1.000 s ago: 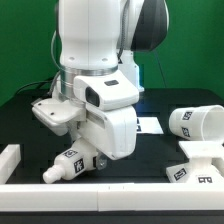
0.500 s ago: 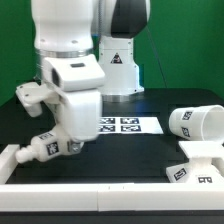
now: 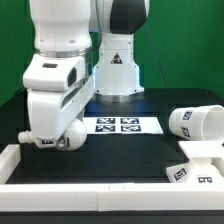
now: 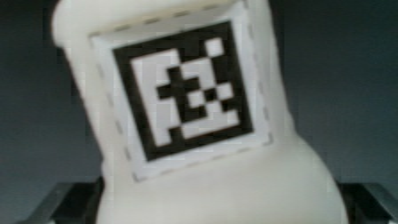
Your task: Assemble lamp
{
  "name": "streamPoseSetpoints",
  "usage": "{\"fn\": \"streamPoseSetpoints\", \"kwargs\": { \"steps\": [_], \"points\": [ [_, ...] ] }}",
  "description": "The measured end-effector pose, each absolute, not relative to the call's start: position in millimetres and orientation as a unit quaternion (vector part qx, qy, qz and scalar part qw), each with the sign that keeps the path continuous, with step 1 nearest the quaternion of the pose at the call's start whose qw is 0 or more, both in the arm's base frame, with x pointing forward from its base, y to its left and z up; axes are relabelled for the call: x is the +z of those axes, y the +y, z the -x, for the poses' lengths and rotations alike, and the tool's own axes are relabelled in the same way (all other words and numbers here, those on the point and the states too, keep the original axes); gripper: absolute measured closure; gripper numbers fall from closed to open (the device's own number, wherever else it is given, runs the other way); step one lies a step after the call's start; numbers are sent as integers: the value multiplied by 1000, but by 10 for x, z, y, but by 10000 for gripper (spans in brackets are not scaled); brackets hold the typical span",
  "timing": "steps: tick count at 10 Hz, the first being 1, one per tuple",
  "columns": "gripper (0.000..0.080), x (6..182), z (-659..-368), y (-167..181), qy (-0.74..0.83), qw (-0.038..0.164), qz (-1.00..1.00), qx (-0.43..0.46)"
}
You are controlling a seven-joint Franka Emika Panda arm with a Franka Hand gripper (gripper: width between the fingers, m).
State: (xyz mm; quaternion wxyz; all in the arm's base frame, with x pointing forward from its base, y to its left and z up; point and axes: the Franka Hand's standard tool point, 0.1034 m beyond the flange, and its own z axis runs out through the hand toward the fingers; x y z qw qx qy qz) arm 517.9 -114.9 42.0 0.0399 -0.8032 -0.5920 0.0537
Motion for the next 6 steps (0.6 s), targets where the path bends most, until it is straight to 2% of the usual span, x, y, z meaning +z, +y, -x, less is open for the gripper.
{"fn": "streamPoseSetpoints", "kwargs": {
  "steps": [1,3,4,6],
  "points": [
    [225,418,-5179,-1143,-576,39,815,55],
    [223,439,-5122,-1128,-451,24,892,22],
    [223,384,-4965,-1096,-343,35,938,27],
    [223,326,-4895,-1106,-214,58,975,26]
  ]
}}
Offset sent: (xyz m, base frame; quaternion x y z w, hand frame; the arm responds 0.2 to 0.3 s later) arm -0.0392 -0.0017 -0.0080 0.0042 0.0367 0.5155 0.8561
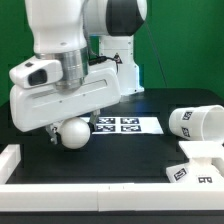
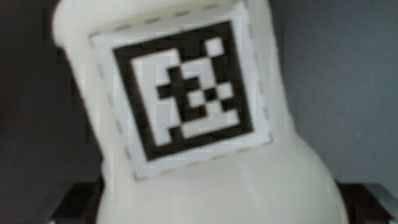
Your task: Assemble lamp
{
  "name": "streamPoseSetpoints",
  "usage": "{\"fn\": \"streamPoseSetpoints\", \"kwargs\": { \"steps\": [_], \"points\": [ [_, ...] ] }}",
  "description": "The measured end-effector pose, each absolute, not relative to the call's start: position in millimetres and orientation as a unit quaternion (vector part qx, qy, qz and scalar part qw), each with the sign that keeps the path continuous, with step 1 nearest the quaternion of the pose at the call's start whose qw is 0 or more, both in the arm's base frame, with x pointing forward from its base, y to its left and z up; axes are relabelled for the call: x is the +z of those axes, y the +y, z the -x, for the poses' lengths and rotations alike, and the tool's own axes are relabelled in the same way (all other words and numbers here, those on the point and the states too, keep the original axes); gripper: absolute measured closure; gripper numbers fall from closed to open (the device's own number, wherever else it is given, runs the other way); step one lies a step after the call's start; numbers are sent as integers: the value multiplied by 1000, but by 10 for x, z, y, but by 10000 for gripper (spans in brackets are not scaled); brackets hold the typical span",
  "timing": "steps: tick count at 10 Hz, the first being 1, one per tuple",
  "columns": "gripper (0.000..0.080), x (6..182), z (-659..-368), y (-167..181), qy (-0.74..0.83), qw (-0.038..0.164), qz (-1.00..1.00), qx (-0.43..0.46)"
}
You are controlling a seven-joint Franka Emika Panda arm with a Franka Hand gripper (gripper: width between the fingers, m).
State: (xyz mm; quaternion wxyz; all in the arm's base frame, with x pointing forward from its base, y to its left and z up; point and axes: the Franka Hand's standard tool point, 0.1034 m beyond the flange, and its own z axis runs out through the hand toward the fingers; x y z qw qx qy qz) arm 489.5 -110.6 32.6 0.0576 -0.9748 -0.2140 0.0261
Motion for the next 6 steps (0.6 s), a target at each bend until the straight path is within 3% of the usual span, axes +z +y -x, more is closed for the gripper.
{"fn": "streamPoseSetpoints", "kwargs": {
  "steps": [4,6],
  "points": [
    [223,326,-4907,-1058,-116,55,991,32],
    [223,296,-4849,-1120,23,52,998,25]
  ]
}}
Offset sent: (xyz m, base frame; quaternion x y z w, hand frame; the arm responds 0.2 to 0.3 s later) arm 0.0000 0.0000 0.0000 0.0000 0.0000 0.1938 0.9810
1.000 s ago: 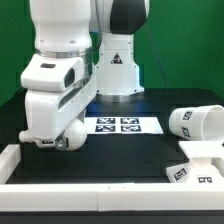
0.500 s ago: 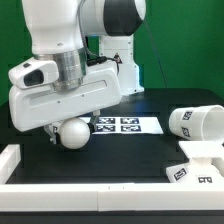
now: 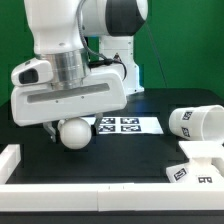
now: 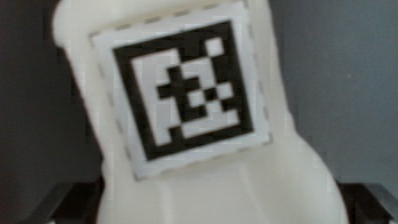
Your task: Assemble lamp
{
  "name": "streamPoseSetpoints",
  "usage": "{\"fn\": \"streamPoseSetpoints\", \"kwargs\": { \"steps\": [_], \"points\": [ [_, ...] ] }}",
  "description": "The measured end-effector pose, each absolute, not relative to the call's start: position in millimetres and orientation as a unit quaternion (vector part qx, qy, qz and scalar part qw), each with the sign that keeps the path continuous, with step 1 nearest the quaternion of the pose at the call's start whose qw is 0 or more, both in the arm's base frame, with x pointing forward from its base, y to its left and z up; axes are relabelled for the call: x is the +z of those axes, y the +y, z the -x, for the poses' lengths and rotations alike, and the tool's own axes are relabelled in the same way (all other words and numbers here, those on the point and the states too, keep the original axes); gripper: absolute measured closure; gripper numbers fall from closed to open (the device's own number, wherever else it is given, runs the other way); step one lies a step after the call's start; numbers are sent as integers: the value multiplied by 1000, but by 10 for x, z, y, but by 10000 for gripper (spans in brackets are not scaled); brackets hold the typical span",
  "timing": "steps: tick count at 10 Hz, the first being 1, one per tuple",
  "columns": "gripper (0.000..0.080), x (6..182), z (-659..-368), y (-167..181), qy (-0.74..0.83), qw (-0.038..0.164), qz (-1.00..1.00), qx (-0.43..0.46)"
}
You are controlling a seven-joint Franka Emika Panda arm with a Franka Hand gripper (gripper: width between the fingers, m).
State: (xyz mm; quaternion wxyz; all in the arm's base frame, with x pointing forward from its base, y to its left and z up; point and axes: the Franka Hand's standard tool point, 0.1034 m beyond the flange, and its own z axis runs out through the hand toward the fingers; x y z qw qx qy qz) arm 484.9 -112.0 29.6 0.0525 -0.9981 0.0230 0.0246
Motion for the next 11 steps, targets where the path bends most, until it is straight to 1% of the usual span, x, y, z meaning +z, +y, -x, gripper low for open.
{"fn": "streamPoseSetpoints", "kwargs": {
  "steps": [2,6,9,10,11],
  "points": [
    [223,201,-4732,-1164,111,56,992,19],
    [223,167,-4735,-1044,110,55,992,19],
    [223,166,-4737,-1032,107,55,993,19],
    [131,166,-4737,-1032,107,55,993,19],
    [109,166,-4737,-1032,107,55,993,19]
  ]
}}
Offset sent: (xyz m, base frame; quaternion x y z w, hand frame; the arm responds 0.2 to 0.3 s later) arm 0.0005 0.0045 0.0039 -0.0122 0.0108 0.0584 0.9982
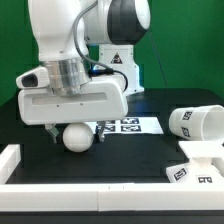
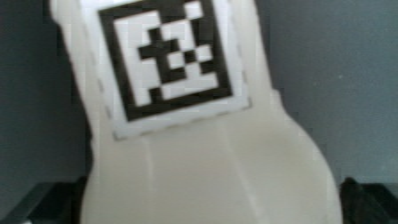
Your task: Assemble lamp
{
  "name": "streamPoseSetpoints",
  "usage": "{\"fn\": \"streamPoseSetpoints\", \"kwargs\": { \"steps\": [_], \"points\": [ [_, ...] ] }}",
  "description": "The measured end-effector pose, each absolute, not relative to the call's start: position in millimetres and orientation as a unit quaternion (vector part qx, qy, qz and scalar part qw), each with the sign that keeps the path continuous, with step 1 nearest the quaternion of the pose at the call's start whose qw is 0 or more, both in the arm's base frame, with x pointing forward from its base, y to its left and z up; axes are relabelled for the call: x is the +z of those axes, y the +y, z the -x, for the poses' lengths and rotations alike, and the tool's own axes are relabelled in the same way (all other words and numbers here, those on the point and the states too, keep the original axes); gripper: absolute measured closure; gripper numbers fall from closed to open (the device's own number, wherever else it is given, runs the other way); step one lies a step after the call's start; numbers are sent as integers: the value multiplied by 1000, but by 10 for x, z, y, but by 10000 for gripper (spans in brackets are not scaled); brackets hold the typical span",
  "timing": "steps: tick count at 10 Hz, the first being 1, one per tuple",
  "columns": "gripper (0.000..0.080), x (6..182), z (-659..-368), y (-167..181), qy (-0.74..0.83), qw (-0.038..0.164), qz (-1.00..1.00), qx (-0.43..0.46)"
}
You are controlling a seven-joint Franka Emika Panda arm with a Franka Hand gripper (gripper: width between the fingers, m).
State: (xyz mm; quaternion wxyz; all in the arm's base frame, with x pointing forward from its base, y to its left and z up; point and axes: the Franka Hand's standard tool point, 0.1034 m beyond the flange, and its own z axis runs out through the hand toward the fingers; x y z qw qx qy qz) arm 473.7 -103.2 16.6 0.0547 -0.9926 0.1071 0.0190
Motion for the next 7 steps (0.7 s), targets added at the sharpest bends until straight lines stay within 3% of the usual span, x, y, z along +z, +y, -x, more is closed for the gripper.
{"fn": "streamPoseSetpoints", "kwargs": {
  "steps": [6,7],
  "points": [
    [101,170,-4739,-1024,92,54,994,19],
    [101,212,-4776,-953,67,43,997,18]
  ]
}}
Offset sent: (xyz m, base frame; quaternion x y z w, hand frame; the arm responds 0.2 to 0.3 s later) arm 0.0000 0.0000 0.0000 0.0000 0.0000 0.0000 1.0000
